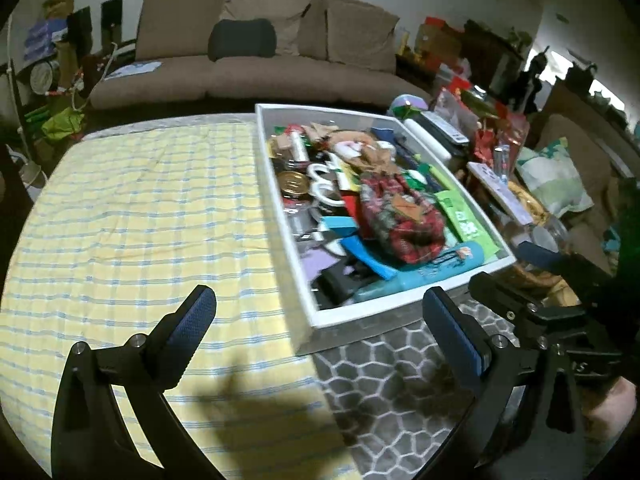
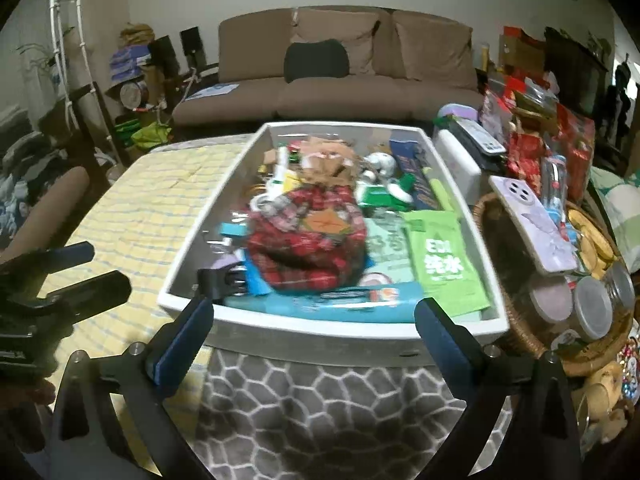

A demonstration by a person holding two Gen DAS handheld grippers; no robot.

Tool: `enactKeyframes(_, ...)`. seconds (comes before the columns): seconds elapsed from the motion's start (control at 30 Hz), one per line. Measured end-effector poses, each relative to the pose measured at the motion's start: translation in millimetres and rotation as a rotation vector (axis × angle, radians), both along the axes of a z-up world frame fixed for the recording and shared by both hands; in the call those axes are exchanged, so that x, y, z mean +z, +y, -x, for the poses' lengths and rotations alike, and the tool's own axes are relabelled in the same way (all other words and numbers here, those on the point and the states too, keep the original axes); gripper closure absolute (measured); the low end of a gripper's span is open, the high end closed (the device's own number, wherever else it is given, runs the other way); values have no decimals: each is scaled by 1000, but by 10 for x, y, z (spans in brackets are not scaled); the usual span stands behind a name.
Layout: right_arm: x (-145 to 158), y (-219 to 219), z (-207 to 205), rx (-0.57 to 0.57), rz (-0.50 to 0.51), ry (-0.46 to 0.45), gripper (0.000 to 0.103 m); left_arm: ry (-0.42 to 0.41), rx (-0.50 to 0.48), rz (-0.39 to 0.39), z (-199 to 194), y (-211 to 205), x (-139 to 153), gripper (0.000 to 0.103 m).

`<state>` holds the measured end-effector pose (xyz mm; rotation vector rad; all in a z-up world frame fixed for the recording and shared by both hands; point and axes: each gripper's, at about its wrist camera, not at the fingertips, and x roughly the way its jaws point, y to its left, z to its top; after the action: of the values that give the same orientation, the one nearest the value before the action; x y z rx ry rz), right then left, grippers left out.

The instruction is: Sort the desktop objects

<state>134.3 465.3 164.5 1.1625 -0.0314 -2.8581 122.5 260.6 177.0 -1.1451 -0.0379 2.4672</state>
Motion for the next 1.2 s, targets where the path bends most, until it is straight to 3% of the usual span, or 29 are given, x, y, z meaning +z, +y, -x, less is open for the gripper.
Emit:
enactKeyframes(0.23,-15,-519,77,54,26,12,1,27,81,22,84,-580,-72,0)
enactKeyframes(0.43,-122,-1074,225,106,49,13,1,13,162,54,238,-1164,-317,0)
enactKeyframes(0.77,-554,-1965,655,156,94,-24,1,18,237,107,524,-1981,-728,0)
enactKeyframes(0.87,-723,-2131,791,152,99,-50,1,-22,266,94,640,-2183,-908,0)
enactKeyframes(0.93,-827,-2276,849,125,26,-32,0,-33,283,93,705,-2286,-1040,0)
enactKeyframes(1.03,-967,-2454,931,134,1,-30,0,-52,297,126,776,-2382,-1234,0)
enactKeyframes(1.2,-1272,-2507,1165,80,89,-87,0,-81,337,123,865,-2568,-1456,0)
